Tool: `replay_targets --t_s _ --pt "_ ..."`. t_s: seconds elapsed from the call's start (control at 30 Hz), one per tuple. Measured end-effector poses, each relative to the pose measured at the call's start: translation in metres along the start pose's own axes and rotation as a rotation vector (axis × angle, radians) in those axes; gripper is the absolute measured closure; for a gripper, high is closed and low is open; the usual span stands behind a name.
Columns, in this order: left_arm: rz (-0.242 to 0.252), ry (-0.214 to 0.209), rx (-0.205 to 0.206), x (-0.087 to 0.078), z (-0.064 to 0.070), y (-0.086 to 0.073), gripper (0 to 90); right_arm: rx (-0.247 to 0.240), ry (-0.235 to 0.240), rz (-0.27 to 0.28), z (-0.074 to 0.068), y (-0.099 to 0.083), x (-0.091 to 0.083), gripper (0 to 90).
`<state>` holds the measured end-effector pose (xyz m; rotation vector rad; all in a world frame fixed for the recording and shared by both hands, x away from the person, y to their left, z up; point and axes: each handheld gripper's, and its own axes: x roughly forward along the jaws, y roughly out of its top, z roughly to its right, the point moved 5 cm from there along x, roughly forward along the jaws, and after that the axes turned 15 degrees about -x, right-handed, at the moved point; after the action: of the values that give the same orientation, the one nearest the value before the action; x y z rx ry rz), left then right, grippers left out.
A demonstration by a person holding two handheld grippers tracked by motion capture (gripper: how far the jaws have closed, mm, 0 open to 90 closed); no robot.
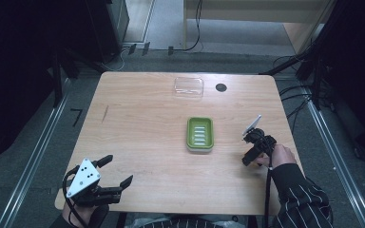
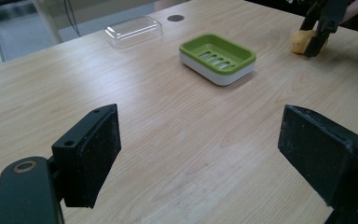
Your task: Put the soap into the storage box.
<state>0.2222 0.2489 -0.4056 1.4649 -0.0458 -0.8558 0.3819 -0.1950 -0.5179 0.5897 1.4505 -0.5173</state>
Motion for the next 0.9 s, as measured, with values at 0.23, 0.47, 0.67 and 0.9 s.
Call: replay_targets --t_s 0.23,0.47,0.67,0.9 --pt "0.001 0.000 -0.002 0.0000 0.0001 -0.0001 13.6 -0.006 0.012 -0.021 0.0001 0.0012 0.0032 14.0" --pt "0.002 -0.002 -0.003 -0.0003 0.0000 -0.0001 13.6 -0.005 0.015 -0.035 -0.0006 0.0021 0.0048 16.6" --pt "0.000 0.000 -0.003 -0.0002 0.0000 -0.0001 13.6 -0.002 0.023 -0.034 -0.0004 0.0018 0.0048 20.3" --pt "0.001 0.001 0.000 -0.0002 0.0001 -0.0001 13.6 -0.008 0.028 -0.030 -0.0015 0.0025 0.0031 25.5"
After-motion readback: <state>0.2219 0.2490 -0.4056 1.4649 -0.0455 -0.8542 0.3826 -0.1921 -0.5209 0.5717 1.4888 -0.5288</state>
